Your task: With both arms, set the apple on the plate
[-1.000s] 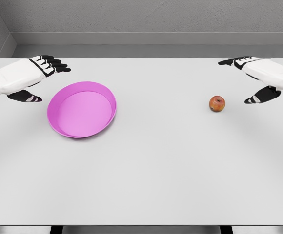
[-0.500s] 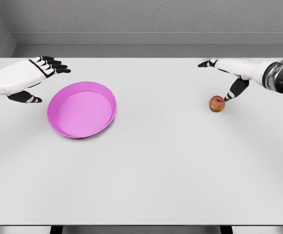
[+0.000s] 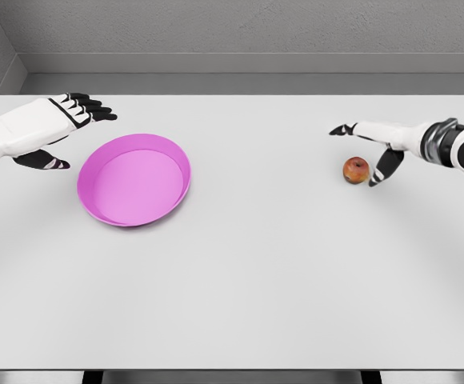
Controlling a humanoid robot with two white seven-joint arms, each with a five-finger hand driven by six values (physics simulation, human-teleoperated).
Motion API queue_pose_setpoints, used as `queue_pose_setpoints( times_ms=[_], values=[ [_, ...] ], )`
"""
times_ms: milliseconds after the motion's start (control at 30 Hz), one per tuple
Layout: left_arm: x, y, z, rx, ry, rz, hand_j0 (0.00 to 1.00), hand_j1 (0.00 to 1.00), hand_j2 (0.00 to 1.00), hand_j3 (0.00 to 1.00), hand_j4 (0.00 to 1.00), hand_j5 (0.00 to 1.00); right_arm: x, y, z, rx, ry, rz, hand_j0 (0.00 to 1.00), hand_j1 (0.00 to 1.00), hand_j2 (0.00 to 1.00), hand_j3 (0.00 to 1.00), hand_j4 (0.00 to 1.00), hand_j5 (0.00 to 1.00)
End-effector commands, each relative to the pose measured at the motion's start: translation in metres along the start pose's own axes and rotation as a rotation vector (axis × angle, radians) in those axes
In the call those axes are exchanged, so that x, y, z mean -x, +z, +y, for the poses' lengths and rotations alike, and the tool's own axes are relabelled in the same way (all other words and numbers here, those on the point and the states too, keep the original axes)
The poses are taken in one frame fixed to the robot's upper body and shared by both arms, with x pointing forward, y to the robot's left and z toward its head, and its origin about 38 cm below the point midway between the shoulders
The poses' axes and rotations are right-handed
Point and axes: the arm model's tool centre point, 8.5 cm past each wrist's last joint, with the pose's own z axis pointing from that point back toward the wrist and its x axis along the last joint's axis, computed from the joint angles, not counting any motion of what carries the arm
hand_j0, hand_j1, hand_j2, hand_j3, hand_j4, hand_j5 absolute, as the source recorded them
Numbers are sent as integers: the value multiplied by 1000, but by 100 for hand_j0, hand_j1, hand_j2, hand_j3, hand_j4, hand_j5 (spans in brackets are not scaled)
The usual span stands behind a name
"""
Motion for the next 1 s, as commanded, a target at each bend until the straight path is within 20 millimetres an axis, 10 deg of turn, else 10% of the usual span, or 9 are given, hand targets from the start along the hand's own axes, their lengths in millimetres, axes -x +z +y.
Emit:
queue_pose_setpoints(
  times_ms=[0,467,600,967],
  values=[
    [0,0,1,-5,5,1,100,100,100,100,100,100,7,-2,4,-13,-7,18,100,100,100,100,100,100],
    [0,0,0,-1,4,1,100,100,100,100,100,100,16,-27,20,-79,-25,61,100,100,100,100,100,100],
    [0,0,0,-1,4,1,100,100,100,100,100,100,14,-27,19,-75,-14,54,39,39,39,39,39,39],
    [0,0,0,-1,4,1,100,100,100,100,100,100,10,-25,12,-59,-8,45,39,39,39,39,39,39]
  ],
)
